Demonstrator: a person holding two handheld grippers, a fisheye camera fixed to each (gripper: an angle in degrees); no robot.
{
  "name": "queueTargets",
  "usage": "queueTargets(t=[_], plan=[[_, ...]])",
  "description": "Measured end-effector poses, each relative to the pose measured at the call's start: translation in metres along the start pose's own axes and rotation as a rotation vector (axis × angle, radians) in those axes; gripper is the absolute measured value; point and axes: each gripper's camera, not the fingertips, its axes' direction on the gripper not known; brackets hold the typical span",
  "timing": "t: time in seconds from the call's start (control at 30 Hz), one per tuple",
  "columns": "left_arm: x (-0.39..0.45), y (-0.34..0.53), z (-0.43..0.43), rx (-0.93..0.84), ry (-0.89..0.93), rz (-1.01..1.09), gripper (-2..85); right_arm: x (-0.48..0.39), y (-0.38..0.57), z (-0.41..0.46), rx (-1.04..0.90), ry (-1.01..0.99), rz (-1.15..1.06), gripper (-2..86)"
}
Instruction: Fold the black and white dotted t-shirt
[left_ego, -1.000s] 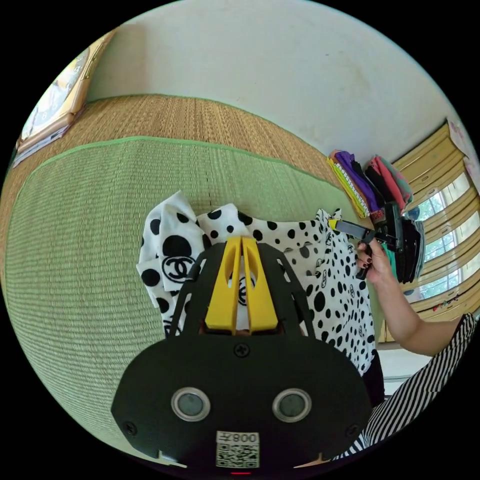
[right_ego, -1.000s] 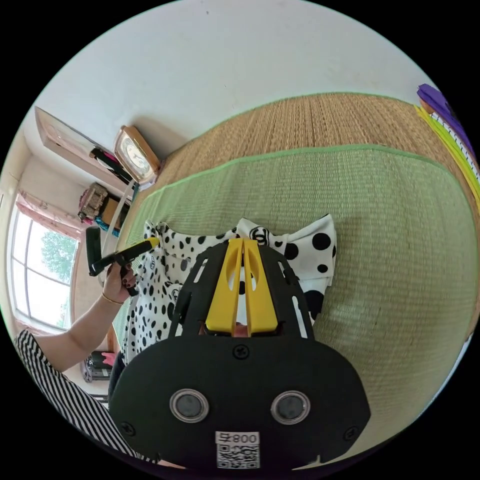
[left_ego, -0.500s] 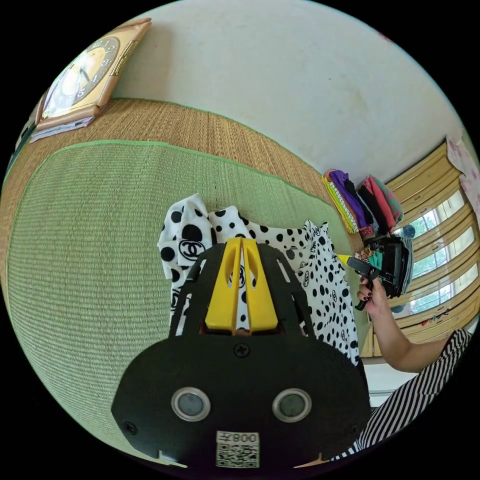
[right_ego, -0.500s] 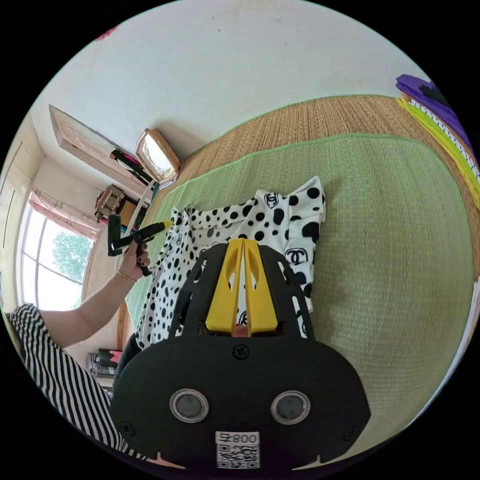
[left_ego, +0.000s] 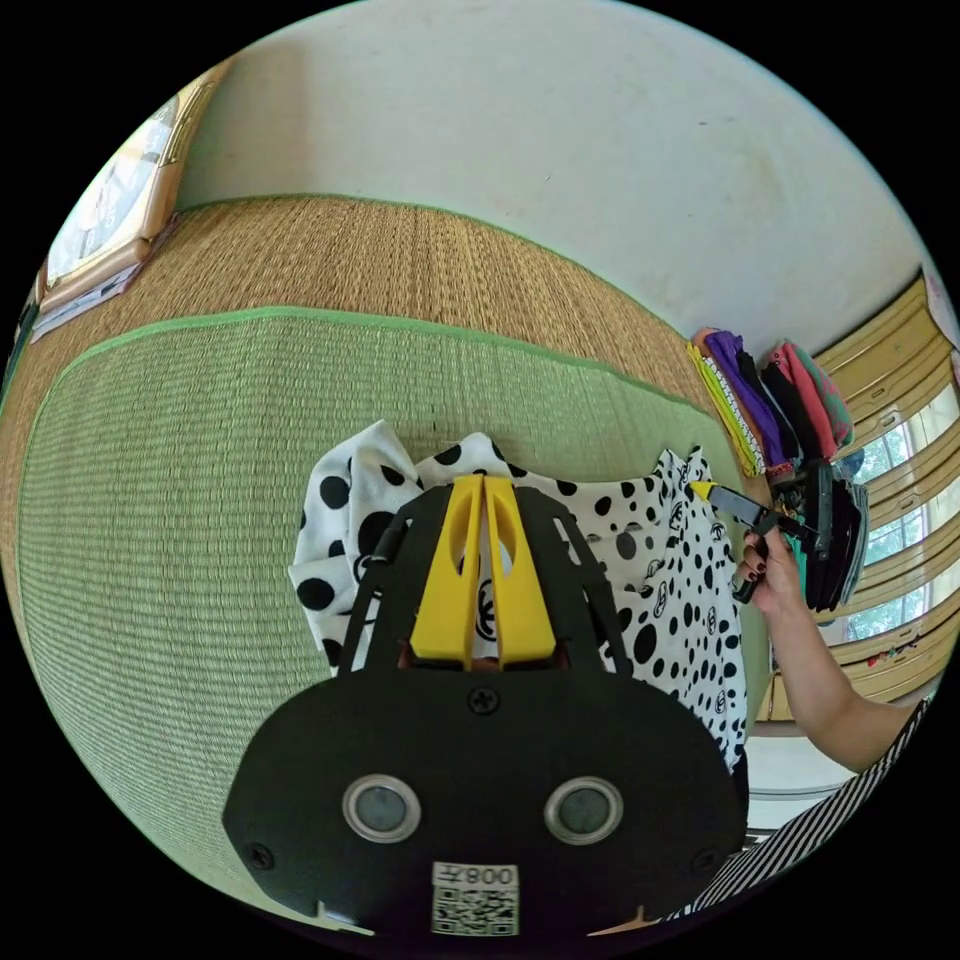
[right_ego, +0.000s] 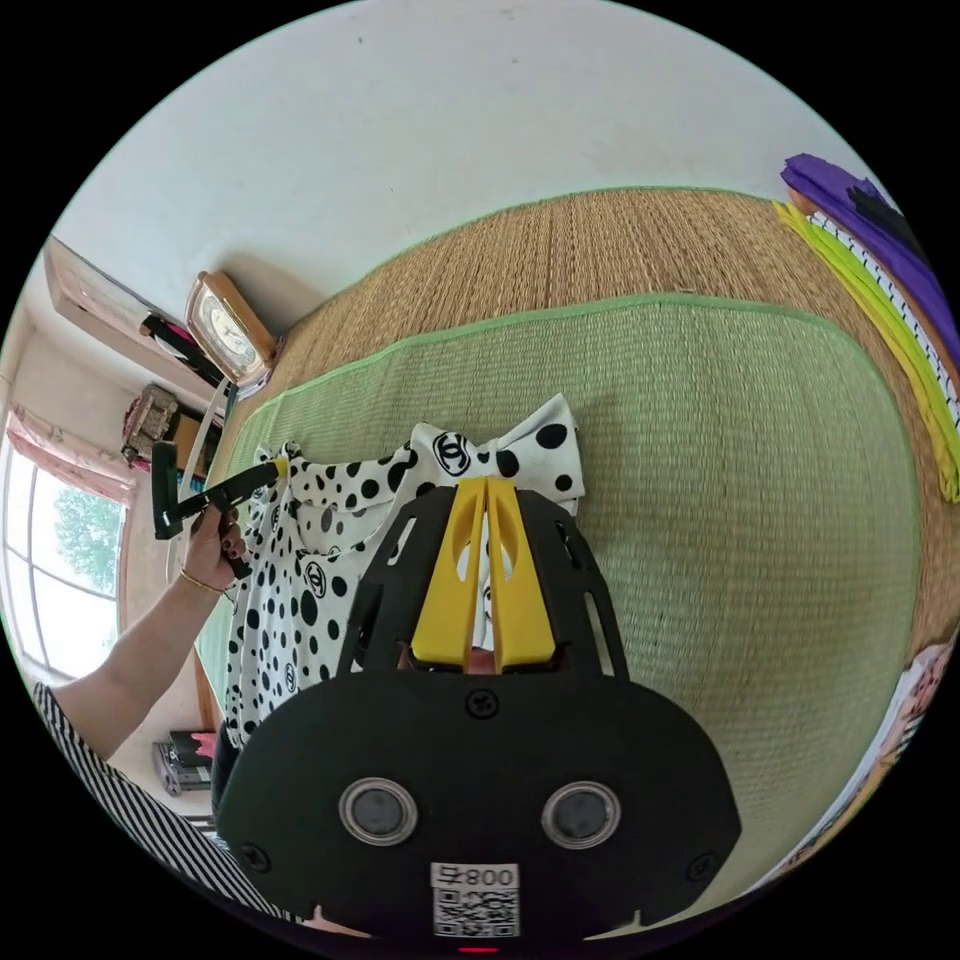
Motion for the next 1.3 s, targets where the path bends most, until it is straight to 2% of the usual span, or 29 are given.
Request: queueTargets(t=[0.13, 0.27, 0.37, 0.47, 0.57, 0.6, 0.67, 0.77, 0.93, 1.1, 1.3], plan=[[0.004, 0.006, -0.012, -0.006, -0.002, 0.009, 0.1, 0.002, -0.008, -0.003, -0.019, -0.033, 0.013, 0.0], [0.012, 0.056, -0.048, 0.004, 0.085, 0.085, 0.1, 0.001, 0.013, -0.033, 0.002, -0.062, -0.026, 0.0], [0.013, 0.117, -0.071, -0.056, 0.139, 0.107, 0.1, -0.003, 0.051, -0.059, -0.020, -0.095, -0.070, 0.1], [0.009, 0.179, -0.091, -0.104, 0.119, 0.064, 0.1, -0.014, 0.108, -0.075, -0.106, -0.098, -0.105, 0.1], [0.001, 0.227, -0.099, -0.160, 0.152, -0.010, 0.1, -0.019, 0.158, -0.081, -0.172, -0.036, -0.086, 0.1], [-0.001, 0.241, -0.101, -0.162, 0.107, -0.035, 0.1, -0.018, 0.169, -0.079, -0.206, -0.018, -0.077, 0.1], [-0.006, 0.257, -0.101, -0.192, 0.060, -0.069, 0.1, -0.011, 0.177, -0.076, -0.220, 0.054, -0.037, 0.1], [-0.013, 0.275, -0.102, -0.220, 0.024, -0.093, 0.1, 0.002, 0.175, -0.067, -0.260, 0.049, 0.013, 0.0], [-0.017, 0.293, -0.113, -0.220, -0.052, -0.103, 0.1, 0.004, 0.169, -0.059, -0.323, 0.076, 0.010, 0.0], [-0.024, 0.311, -0.126, -0.199, -0.109, -0.117, 0.1, 0.005, 0.169, -0.063, -0.340, 0.190, -0.029, 0.0], [-0.031, 0.332, -0.143, -0.147, -0.072, -0.156, 0.7, 0.020, 0.172, -0.067, -0.331, 0.154, 0.008, 0.0]])
